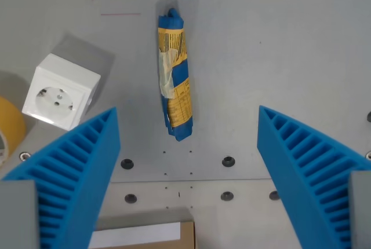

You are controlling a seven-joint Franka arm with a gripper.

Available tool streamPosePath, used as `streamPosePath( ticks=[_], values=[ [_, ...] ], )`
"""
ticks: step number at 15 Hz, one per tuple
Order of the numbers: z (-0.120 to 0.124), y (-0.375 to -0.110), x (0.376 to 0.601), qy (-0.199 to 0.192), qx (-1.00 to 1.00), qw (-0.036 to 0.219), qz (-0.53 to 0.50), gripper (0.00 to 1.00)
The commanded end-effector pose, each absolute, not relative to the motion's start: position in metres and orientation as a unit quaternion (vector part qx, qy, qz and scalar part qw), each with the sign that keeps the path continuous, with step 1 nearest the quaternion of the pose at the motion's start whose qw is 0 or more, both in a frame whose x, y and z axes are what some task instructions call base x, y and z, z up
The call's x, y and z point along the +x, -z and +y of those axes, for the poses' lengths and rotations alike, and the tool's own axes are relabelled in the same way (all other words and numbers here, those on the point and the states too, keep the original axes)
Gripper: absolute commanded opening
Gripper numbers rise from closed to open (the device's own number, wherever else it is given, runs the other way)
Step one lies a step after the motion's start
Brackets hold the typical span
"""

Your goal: Pick up the blue bag

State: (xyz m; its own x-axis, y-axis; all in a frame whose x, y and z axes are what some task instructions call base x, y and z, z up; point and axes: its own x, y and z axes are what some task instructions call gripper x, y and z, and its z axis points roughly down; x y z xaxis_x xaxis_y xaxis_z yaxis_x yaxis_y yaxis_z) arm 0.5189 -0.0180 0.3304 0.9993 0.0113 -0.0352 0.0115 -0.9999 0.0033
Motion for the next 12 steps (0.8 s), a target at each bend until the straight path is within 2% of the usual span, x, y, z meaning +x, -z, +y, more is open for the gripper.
streamPosePath(
  ticks=[1, 12],
  values=[
    [-0.018, -0.312, 0.504, -0.049, 0.998, -0.003, 0.029, 1.00],
    [-0.018, -0.253, 0.477, -0.072, 0.996, -0.010, 0.043, 1.00]
  ],
)
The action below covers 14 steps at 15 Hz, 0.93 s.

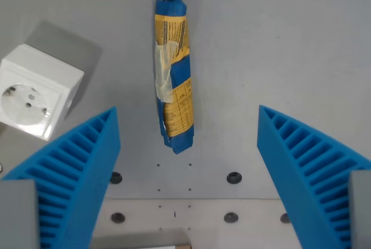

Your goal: Pick up the blue bag

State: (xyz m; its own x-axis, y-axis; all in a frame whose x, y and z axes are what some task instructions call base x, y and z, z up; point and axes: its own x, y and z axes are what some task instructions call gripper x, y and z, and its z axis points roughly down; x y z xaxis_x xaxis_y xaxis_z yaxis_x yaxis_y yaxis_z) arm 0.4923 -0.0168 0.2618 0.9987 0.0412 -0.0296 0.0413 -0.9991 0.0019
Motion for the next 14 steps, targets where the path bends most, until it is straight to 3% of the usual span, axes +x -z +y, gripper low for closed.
streamPosePath(
  ticks=[1, 14],
  values=[
    [-0.018, -0.248, 0.476, -0.071, 0.996, -0.011, 0.043, 1.00],
    [-0.018, -0.183, 0.478, -0.044, 0.998, -0.017, 0.042, 1.00]
  ],
)
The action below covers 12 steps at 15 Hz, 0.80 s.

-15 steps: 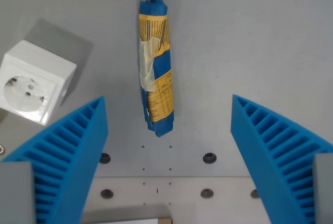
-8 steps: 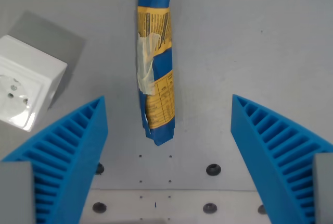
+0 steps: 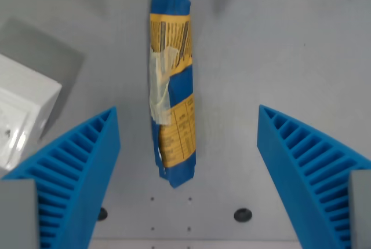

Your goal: Pick up the blue bag

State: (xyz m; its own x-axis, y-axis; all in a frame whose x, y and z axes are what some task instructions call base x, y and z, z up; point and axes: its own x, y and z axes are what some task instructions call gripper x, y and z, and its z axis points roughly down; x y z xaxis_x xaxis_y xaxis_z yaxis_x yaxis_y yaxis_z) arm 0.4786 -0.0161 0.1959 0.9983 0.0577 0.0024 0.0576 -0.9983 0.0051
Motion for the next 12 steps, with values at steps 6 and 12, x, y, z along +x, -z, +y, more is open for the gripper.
streamPosePath(
  ticks=[6, 12],
  values=[
    [-0.016, -0.153, 0.476, -0.053, 0.998, -0.019, 0.040, 0.00],
    [-0.016, -0.153, 0.476, -0.053, 0.998, -0.019, 0.040, 0.00]
  ],
)
